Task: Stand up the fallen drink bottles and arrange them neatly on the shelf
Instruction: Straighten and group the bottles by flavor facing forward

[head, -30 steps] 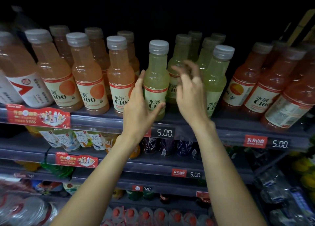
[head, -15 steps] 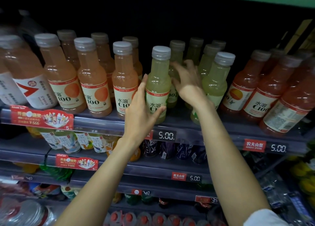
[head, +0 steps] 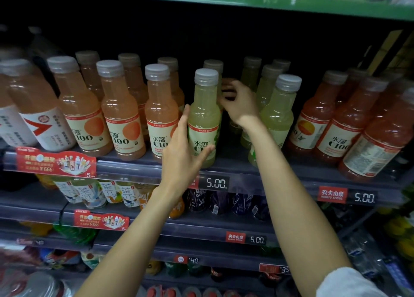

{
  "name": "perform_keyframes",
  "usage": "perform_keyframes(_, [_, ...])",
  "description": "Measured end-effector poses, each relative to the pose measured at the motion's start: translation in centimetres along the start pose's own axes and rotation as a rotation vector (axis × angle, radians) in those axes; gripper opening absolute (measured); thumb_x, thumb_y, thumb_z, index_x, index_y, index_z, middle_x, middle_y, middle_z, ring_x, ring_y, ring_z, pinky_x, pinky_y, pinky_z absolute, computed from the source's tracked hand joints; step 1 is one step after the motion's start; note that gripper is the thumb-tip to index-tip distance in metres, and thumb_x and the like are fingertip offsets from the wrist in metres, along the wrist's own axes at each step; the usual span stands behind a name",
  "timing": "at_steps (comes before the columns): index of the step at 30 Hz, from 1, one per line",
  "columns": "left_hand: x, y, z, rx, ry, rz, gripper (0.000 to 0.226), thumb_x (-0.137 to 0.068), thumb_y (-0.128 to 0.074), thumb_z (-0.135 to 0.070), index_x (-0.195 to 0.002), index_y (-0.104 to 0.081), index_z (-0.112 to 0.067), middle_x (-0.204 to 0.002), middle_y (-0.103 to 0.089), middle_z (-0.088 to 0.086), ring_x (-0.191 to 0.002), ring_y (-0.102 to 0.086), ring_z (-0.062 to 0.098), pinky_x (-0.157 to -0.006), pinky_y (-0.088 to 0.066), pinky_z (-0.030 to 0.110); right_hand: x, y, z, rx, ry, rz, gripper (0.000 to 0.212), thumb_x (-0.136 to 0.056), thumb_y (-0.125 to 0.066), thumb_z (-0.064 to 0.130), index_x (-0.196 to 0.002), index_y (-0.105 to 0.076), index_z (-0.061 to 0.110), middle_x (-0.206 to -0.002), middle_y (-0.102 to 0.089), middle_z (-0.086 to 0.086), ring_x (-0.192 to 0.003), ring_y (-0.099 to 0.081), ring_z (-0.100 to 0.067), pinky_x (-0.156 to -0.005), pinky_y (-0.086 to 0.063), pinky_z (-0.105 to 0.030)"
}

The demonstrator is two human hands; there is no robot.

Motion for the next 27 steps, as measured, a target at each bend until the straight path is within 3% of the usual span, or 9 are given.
perform_keyframes(4, [-0.1,0.0,0.2,0.005,-0.006,0.003,0.101,-0.077,-0.078,-0.035,-0.153,-0.014,-0.018,-0.151,-0.04,0.004,-0.134,-0.043,0.018,-0.097,-0.035,0.019,0.1,-0.3,-0.2,-0.108,0.026,0.028,0.039,-0.086,-0.064,0.007,-0.125,-0.055,0.004,-0.12,-0.061,-0.011,-0.103,-0.057,-0.017,-0.093,-0.049,-0.037])
perform_keyframes(10, [-0.2,0.0,0.2,-0.005,-0.007,0.009,0.1,-0.078,-0.077,-0.035,-0.153,-0.014,-0.016,-0.151,-0.04,0.006,-0.134,-0.042,0.021,-0.098,-0.035,0.023,0.3,-1.0,-0.4,-0.172,0.027,0.035,0.037,-0.091,-0.062,0.016,-0.126,-0.054,0.009,-0.126,-0.059,-0.006,-0.102,-0.058,-0.012,-0.096,-0.048,-0.035])
perform_keyframes(14, [-0.1,0.0,0.1,-0.011,0.006,0.005,0.101,-0.08,-0.077,-0.033,-0.154,-0.012,-0.017,-0.148,-0.043,0.006,-0.131,-0.044,0.021,-0.095,-0.033,0.02,0.1,-1.4,-0.4,-0.176,0.024,0.03,0.037,-0.091,-0.06,0.015,-0.127,-0.053,0.009,-0.127,-0.059,-0.007,-0.104,-0.061,-0.019,-0.095,-0.049,-0.037])
perform_keyframes(19, [0.0,0.0,0.1,-0.027,-0.007,-0.003,0.1,-0.081,-0.076,-0.032,-0.154,-0.01,-0.016,-0.148,-0.044,0.008,-0.13,-0.045,0.021,-0.091,-0.029,0.014,-0.1,-1.5,-0.8,-0.158,0.048,0.034,0.038,-0.092,-0.059,0.012,-0.129,-0.052,0.007,-0.127,-0.059,-0.008,-0.107,-0.059,-0.02,-0.09,-0.048,-0.029])
perform_keyframes(22, [0.0,0.1,0.2,-0.02,-0.007,0.001,0.101,-0.081,-0.076,-0.032,-0.154,-0.008,-0.017,-0.148,-0.043,0.008,-0.131,-0.043,0.021,-0.093,-0.03,0.016,-0.1,-1.6,-0.9,-0.158,0.05,0.043,0.038,-0.092,-0.059,0.012,-0.128,-0.052,0.007,-0.126,-0.059,-0.009,-0.108,-0.059,-0.024,-0.092,-0.049,-0.033])
perform_keyframes(27, [0.0,0.0,0.3,0.004,-0.006,0.003,0.101,-0.082,-0.076,-0.029,-0.154,-0.007,-0.015,-0.15,-0.04,0.008,-0.132,-0.041,0.017,-0.095,-0.024,0.007,0.8,-1.1,-0.5,-0.132,0.051,0.099,0.04,-0.096,-0.053,0.014,-0.135,-0.046,0.009,-0.136,-0.051,-0.008,-0.121,-0.052,-0.024,-0.103,-0.043,-0.042])
Point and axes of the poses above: each hand's wrist, its own x-axis away from the middle knuckle, its own y-axis out of the back of the hand, z = x × y, the point moved 1 cm from there along -x, towards the middle knuckle
